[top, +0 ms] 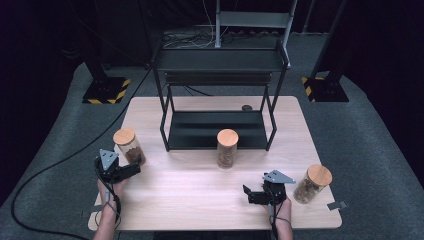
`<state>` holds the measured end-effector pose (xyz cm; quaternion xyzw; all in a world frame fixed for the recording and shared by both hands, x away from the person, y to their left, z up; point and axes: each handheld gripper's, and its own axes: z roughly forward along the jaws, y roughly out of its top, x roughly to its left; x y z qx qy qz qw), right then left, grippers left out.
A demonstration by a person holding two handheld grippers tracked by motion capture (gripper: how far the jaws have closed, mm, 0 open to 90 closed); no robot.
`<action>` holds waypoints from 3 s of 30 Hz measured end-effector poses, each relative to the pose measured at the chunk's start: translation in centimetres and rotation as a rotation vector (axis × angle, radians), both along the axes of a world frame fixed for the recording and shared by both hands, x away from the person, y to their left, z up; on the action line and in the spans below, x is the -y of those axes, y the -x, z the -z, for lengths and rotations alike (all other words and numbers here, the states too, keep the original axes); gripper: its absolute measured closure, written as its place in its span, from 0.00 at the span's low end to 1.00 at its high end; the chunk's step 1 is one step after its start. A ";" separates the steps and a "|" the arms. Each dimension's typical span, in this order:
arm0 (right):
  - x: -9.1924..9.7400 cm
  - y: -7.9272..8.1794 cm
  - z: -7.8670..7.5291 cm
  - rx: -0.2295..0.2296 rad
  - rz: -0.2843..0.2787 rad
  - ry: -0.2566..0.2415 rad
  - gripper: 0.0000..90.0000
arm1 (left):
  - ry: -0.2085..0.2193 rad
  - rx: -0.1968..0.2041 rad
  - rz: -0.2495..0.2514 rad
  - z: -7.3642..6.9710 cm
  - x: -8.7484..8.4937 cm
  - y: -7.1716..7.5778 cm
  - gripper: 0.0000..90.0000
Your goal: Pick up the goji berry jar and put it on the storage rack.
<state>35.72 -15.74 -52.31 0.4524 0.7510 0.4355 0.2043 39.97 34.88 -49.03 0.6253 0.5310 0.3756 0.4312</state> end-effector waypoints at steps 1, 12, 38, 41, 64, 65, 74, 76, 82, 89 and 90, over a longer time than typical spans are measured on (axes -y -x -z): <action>0.0 0.0 0.0 0.000 0.000 0.000 0.03 | -0.001 0.001 0.001 0.0 0.0 -0.2 0.00; 0.0 -0.1 0.0 -0.004 0.000 0.002 0.03 | -0.002 -0.006 -0.001 0.3 -0.3 -1.9 0.00; 0.0 0.0 0.0 0.000 0.009 0.003 0.03 | -0.025 0.016 -0.001 0.3 0.2 -3.1 0.00; 0.0 0.0 0.0 0.000 0.008 0.001 0.03 | -0.027 0.012 0.002 0.5 0.3 -3.2 0.00; 0.0 0.0 0.0 -0.006 0.004 -0.003 0.03 | -0.043 0.000 -0.021 1.2 0.3 -3.5 0.09; 0.0 -0.1 0.0 -0.007 0.004 -0.004 0.03 | -0.033 0.000 -0.005 1.2 0.3 -3.5 0.14; 0.1 -0.1 0.0 -0.009 0.001 -0.007 0.03 | -0.016 0.015 0.015 1.5 0.2 -3.3 0.27; 0.1 -0.1 0.0 -0.011 -0.001 -0.010 0.03 | -0.014 0.016 0.016 1.5 0.2 -3.3 0.27; 0.1 -0.1 0.0 -0.009 0.000 -0.012 0.03 | -0.008 0.022 0.021 1.5 0.2 -3.3 0.27; 0.1 -0.1 0.0 -0.008 -0.001 -0.011 0.03 | -0.009 0.021 0.030 1.5 0.1 -3.4 0.27; 0.1 -0.1 0.0 -0.008 -0.001 -0.011 0.03 | -0.009 0.021 0.030 1.5 0.1 -3.4 0.27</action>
